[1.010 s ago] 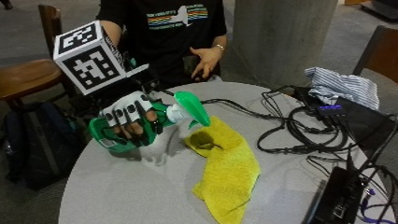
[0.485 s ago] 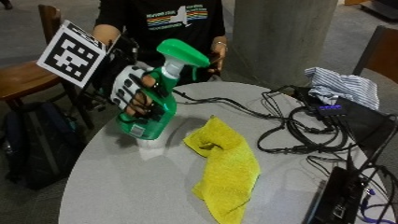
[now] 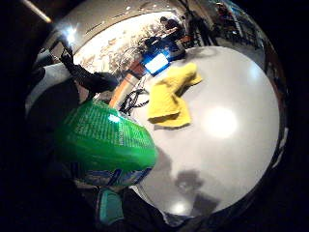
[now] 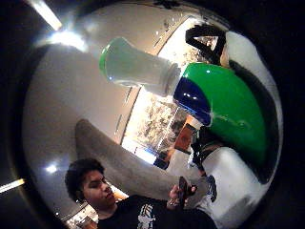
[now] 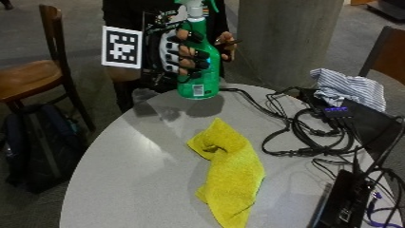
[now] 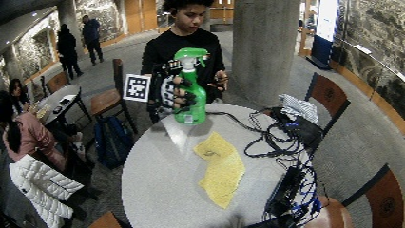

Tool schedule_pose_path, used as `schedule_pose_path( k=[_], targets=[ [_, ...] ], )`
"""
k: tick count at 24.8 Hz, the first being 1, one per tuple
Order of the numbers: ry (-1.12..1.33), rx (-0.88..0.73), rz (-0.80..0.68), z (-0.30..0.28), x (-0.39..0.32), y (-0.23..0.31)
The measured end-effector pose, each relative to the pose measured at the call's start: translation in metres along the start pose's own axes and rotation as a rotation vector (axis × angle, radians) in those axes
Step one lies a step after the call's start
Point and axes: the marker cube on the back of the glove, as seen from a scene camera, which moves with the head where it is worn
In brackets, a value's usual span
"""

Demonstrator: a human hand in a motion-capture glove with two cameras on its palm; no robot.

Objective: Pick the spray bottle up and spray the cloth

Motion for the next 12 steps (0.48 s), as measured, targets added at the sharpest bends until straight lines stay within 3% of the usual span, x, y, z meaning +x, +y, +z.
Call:
schedule_pose_path(
  k=[12],
  targets=[
    [-0.063, -0.055, 0.036, 0.131, 0.012, 0.036]
  ],
)
